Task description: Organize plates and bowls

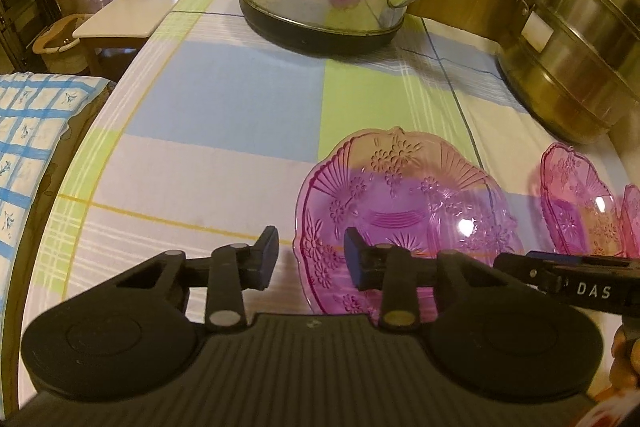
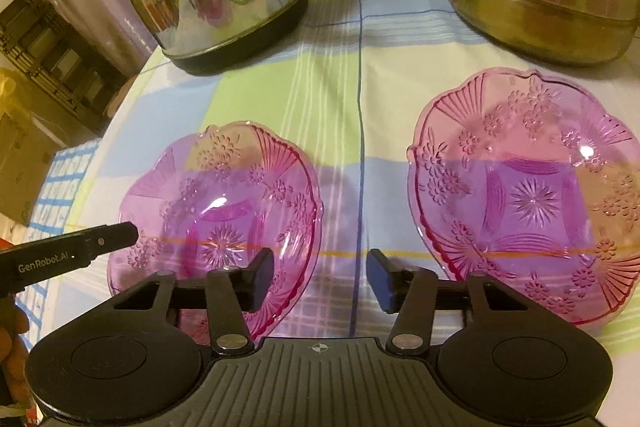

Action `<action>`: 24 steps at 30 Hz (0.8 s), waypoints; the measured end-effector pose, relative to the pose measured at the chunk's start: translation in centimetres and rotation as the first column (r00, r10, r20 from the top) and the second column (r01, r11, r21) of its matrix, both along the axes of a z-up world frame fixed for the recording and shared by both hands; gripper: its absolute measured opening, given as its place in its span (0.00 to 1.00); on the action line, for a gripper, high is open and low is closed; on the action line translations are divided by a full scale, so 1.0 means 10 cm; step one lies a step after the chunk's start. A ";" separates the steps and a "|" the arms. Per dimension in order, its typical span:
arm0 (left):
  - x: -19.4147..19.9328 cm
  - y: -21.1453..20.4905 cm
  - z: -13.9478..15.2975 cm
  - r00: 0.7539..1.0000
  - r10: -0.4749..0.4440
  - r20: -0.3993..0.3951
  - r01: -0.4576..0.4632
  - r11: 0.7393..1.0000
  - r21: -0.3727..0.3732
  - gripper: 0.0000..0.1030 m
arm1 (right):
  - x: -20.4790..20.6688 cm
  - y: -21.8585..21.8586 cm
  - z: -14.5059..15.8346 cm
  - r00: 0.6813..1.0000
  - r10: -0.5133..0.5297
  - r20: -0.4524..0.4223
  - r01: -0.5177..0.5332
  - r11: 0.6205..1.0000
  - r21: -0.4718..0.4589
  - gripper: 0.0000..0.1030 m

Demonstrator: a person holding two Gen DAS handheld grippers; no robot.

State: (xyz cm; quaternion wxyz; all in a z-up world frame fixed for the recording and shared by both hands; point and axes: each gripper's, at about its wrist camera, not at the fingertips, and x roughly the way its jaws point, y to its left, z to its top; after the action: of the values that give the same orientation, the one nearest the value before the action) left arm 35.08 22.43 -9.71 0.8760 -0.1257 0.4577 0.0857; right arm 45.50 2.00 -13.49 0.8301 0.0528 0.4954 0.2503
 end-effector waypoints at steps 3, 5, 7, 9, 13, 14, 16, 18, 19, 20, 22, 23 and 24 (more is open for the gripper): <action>0.01 0.00 -0.03 1.000 -0.005 -0.011 0.005 1.000 0.001 0.18 | -0.01 0.02 -0.03 1.000 0.012 -0.009 -0.012 1.000 -0.010 0.38; 0.01 -0.01 -0.04 1.000 -0.009 -0.011 0.009 1.000 0.004 0.17 | -0.01 0.02 -0.04 1.000 0.015 -0.016 -0.015 1.000 -0.009 0.33; 0.02 -0.02 -0.04 1.000 -0.011 -0.010 0.011 1.000 0.009 0.15 | -0.02 0.03 -0.04 1.000 0.017 -0.015 -0.017 1.000 -0.006 0.28; 0.01 -0.02 -0.04 1.000 -0.012 -0.011 0.012 1.000 0.014 0.10 | -0.03 0.04 -0.03 1.000 0.017 -0.014 -0.017 1.000 -0.003 0.21; 0.01 -0.03 -0.04 1.000 -0.018 -0.016 0.019 1.000 0.016 0.08 | -0.04 0.06 -0.01 1.000 0.018 -0.005 -0.018 1.000 -0.005 0.13; 0.01 -0.04 -0.02 1.000 -0.021 -0.013 0.021 1.000 0.015 0.08 | -0.04 0.05 -0.01 1.000 0.015 -0.007 -0.015 1.000 -0.004 0.13; 0.00 -0.04 0.01 1.000 -0.024 -0.002 0.024 1.000 0.010 0.07 | -0.04 0.04 -0.01 1.000 0.009 -0.008 -0.009 1.000 -0.005 0.13; -0.01 -0.05 0.05 1.000 -0.022 0.009 0.022 1.000 0.016 0.07 | -0.04 0.02 0.02 1.000 0.009 -0.005 -0.009 1.000 0.000 0.13; -0.02 -0.04 0.07 1.000 -0.018 0.016 0.018 1.000 0.014 0.07 | -0.05 0.02 0.04 1.000 0.011 -0.001 -0.011 1.000 0.004 0.13; -0.04 -0.03 0.08 1.000 -0.016 0.023 0.015 1.000 0.013 0.07 | -0.05 0.01 0.06 1.000 0.014 0.008 -0.014 1.000 0.008 0.13; -0.05 -0.03 0.12 0.999 -0.012 0.036 0.012 1.000 0.013 0.07 | -0.09 0.01 0.13 0.999 0.018 0.032 -0.018 1.000 0.011 0.13; -0.05 -0.04 0.15 0.999 -0.011 0.041 0.011 1.000 0.016 0.07 | -0.10 0.01 0.15 0.999 0.016 0.039 -0.017 1.000 0.012 0.13; -0.06 -0.05 0.17 0.999 -0.013 0.047 0.012 1.000 0.020 0.07 | -0.11 0.00 0.16 0.999 0.016 0.047 -0.017 1.000 0.014 0.13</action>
State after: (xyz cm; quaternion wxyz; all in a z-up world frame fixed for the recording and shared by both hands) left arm 34.52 21.90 -7.99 0.8883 -0.1161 0.4368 0.0817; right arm 44.42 2.01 -11.85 0.8390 0.0487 0.4744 0.2620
